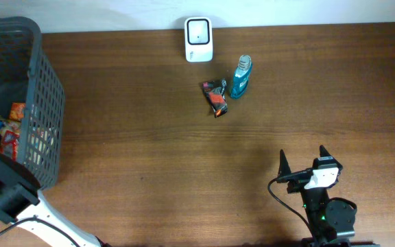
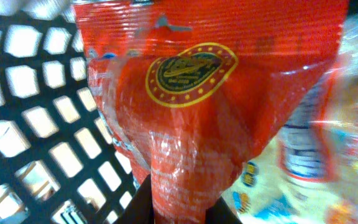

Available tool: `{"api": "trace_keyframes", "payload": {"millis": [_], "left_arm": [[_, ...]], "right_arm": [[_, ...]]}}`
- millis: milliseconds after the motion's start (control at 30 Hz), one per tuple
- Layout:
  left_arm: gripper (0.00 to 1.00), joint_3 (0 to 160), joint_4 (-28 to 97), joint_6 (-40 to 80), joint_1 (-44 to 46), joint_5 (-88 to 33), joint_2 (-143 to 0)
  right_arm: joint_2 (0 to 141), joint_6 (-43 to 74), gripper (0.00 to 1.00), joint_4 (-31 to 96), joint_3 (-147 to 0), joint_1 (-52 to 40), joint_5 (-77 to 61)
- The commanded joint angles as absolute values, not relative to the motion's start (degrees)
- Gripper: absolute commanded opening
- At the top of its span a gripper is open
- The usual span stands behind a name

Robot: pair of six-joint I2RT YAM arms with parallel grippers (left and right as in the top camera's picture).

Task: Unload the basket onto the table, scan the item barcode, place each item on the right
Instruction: 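Reach the left gripper into the basket and grasp the red snack bag, then carry the red snack bag with the left gripper toward the scanner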

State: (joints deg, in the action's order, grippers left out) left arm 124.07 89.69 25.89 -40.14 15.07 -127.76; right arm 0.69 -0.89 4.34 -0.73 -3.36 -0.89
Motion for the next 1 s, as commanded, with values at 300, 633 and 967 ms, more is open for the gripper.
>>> {"api": "trace_keyframes", "payload": {"millis": [300,633,967], "left_arm": [[0.00,167.7,96.5,27.3,-40.1,-0.9,-126.3],[0.00,179.8,96.7,28.6,-35.4,-30.1,-124.4],[0.00,179.7,96.7,20.8,-14.4,-29.3,-124.4]], "right_arm": [[0.4,-1.1,0.98,4.6,-0.3,-3.0,-0.6],[0.4,-1.1,0.98,4.6,-0.3,-3.0,-0.6],[0.4,-1.1,0.98,4.6,-0.3,-3.0,-0.6]]}}
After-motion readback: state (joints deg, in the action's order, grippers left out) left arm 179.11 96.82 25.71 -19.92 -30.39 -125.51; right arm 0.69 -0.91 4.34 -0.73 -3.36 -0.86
